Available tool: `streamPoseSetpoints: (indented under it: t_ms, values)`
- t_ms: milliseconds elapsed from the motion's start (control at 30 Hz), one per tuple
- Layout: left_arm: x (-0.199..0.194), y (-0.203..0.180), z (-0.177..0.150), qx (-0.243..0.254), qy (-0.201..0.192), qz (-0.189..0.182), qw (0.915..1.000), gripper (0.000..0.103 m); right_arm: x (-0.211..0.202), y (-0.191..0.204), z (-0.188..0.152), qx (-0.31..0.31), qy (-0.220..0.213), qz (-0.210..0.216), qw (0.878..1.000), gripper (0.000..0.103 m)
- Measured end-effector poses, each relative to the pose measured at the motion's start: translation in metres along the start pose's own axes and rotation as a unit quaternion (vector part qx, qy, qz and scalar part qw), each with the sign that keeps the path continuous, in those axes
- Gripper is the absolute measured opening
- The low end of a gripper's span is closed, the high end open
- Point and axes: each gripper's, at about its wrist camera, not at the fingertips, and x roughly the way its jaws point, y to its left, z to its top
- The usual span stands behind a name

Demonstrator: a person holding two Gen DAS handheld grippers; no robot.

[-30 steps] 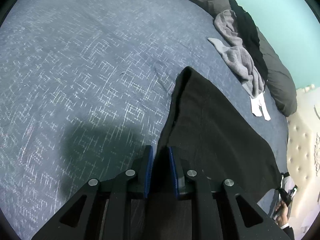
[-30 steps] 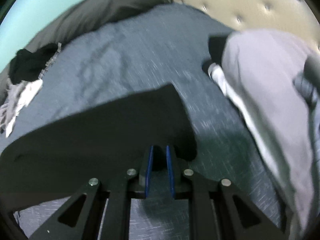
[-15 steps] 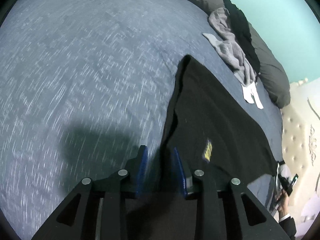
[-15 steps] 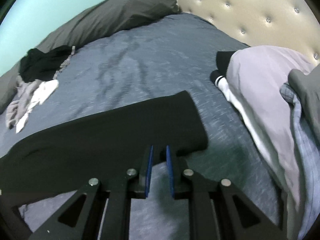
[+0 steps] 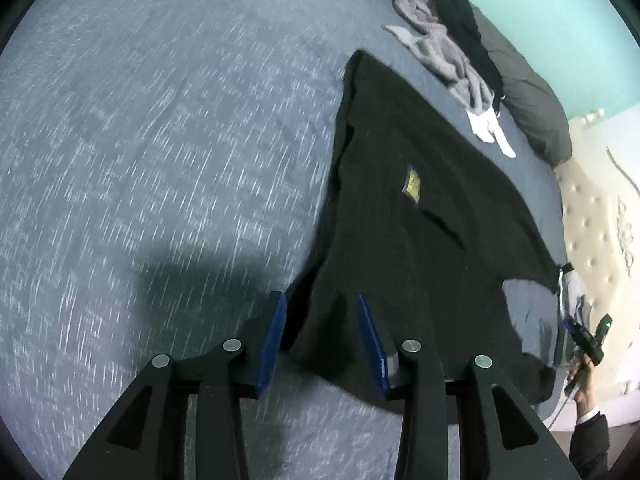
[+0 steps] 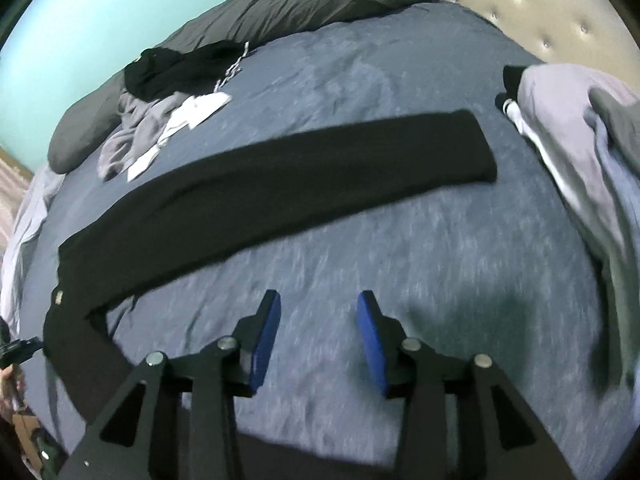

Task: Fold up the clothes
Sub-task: 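Lay the black sleeve flat with the right gripper and open it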

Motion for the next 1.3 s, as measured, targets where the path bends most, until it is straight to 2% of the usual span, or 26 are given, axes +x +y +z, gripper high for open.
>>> streamPoseSetpoints:
  t_ms: [167, 433, 633, 1000, 1133, 1300]
  values:
    - [0.006, 0.015, -0.013, -0.031, 0.001, -0.011, 0.9994, 0.041, -0.019, 0.001, -0.035, -0.002, 0.017, 0.006, 1.0, 0.044]
    - [0.013, 0.024, -0.023, -0.042, 0.002, -0.014, 0.999, 0.041, -0.028, -0.017, -0.07, -0.003, 0.042, -0.012, 0.999, 0.047]
    - [0.013, 0.023, -0.028, -0.034, -0.003, -0.013, 0.9993, 0.04, -0.036, -0.035, -0.089, -0.003, 0.043, -0.03, 0.999, 0.048]
    - [0.009, 0.012, -0.027, -0.01, -0.004, 0.0, 0.9999, 0.014, -0.072, -0.082, -0.114, -0.006, 0.023, -0.091, 0.996, 0.049]
    - [0.005, 0.006, -0.025, -0.004, -0.004, 0.001, 1.0, 0.011, -0.09, -0.103, -0.13, 0.005, 0.02, -0.11, 0.994, 0.049]
    - [0.002, 0.003, -0.023, -0.005, -0.004, 0.005, 1.0, 0.011, -0.106, -0.137, -0.143, 0.053, 0.019, -0.115, 0.992, 0.049]
